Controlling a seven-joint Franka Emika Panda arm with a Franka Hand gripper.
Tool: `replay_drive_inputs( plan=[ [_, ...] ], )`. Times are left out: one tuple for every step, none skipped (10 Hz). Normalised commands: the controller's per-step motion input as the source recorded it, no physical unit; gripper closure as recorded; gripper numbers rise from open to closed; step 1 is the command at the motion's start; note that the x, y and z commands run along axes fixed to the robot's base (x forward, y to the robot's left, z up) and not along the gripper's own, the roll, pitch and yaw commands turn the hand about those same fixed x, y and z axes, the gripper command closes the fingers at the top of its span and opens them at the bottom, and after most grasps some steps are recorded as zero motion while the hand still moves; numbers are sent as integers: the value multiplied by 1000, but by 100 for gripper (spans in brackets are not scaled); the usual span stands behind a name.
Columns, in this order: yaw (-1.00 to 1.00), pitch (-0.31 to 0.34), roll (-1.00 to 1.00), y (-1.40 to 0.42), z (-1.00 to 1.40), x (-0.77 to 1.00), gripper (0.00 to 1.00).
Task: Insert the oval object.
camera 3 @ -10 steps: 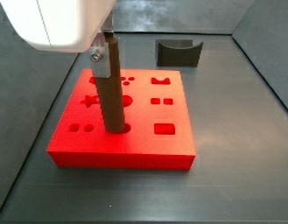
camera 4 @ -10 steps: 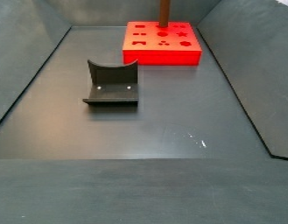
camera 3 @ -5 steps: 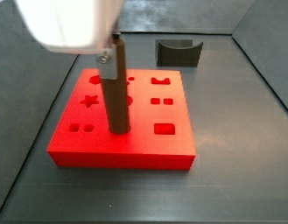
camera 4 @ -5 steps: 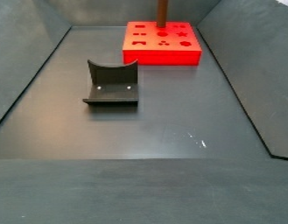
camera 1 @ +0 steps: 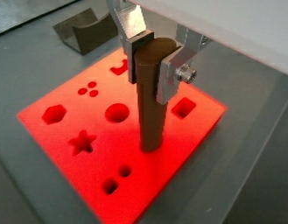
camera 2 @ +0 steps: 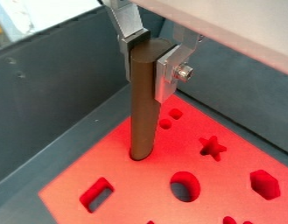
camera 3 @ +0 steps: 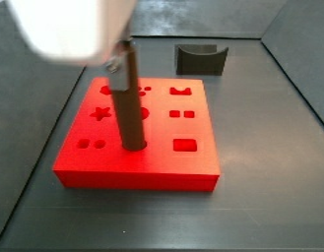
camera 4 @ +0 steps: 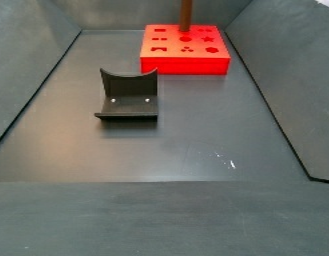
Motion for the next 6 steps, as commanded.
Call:
replay_drive_inputs(
  plan=[
    [0, -10, 0, 0, -66, -211, 100],
    [0, 0, 16, -43, -189, -20, 100],
    [0, 0, 59, -100, -271, 0, 100],
    [0, 0, 97, -186, -360, 143, 100],
    [-11, 0, 131, -223, -437, 249, 100],
    [-9, 0, 104, -240, -531, 300, 100]
  ],
)
